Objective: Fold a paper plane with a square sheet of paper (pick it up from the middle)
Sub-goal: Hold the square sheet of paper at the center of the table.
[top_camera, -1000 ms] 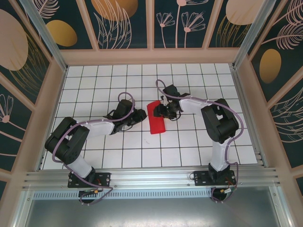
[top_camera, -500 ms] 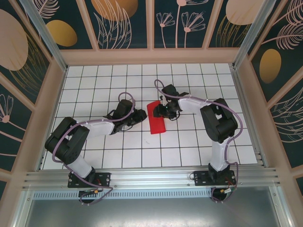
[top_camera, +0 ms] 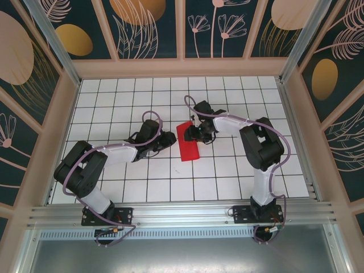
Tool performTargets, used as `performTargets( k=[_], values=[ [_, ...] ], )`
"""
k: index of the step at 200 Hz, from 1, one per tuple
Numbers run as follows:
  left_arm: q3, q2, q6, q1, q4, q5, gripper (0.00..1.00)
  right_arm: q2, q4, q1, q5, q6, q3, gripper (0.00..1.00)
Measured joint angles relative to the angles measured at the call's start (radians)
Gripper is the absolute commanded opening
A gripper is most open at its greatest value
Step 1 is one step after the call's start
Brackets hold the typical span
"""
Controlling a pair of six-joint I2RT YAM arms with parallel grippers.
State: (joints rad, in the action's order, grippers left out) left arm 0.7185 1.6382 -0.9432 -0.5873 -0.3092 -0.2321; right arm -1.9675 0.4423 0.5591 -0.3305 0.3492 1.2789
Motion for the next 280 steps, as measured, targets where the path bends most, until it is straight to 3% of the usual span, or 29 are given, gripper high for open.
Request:
performTargets(
  k=[39,51,235,280],
  values=[
    [0.038,0.051,-0.006,0.0,0.0,-0.033,0.03,-0.001,0.001,0.0,0.006,0.0,0.0,0.57],
    [0.058,0.078,-0.01,0.0,0.0,-0.045,0.0,-0.001,0.001,0.0,0.008,0.0,0.0,0.57],
    [0.213,0.274,-0.003,-0.015,0.082,-0.07,0.0,-0.006,0.006,0.004,0.016,0.009,0.007,0.57],
    [0.22,0.274,0.016,-0.015,0.097,-0.065,0.0,-0.006,0.015,0.006,0.023,0.026,0.016,0.62]
  ],
)
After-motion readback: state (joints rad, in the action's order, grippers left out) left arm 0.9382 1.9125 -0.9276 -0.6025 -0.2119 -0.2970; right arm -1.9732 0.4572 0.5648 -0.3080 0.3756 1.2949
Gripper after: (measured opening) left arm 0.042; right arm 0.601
